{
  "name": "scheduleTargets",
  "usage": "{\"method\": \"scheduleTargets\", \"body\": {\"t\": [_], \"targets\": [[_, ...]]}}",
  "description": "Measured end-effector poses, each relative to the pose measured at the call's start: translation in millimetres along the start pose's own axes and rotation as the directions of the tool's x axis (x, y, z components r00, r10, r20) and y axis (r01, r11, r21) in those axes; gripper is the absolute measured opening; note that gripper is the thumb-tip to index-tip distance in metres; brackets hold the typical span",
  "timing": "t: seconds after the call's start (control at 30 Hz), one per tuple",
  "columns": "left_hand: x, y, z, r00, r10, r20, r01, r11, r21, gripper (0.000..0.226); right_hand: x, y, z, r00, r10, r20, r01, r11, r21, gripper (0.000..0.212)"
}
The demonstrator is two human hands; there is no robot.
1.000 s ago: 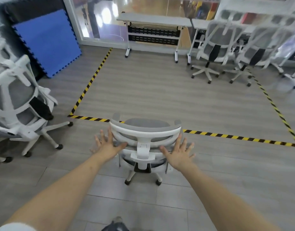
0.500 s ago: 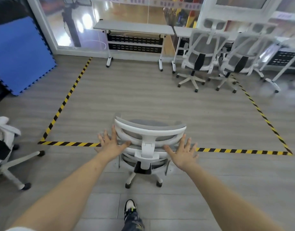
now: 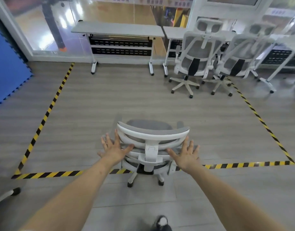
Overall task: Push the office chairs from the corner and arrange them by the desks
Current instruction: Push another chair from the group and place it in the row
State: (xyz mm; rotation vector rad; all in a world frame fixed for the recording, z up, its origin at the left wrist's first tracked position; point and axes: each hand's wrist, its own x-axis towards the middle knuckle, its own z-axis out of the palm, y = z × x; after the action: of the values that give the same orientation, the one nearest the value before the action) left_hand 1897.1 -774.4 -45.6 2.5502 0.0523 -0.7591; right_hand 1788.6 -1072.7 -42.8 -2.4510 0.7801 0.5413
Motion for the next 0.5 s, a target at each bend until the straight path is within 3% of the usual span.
{"method": "scheduleTargets", "body": {"t": [0.13,0.4,0.5], "targets": [[69,43,-21,0.999,0.03,-0.021,-0.03,0.999,-0.037,0.116,73,-21,-33,0.996,-0.063,-0.056,0.063,0.998,0.002,0.12],[199,127,-63,0.995,-0.056,-0.08,0.054,0.998,-0.036,0.111,235,-77,-116,0.994,-0.111,0.011,0.112,0.994,-0.016,0.119],[243,149,-78,0.99,-0.086,-0.112,0.078,0.994,-0.071,0.122,287,-98,-140,0.99,-0.139,0.036,0.139,0.99,-0.004,0.118]]}}
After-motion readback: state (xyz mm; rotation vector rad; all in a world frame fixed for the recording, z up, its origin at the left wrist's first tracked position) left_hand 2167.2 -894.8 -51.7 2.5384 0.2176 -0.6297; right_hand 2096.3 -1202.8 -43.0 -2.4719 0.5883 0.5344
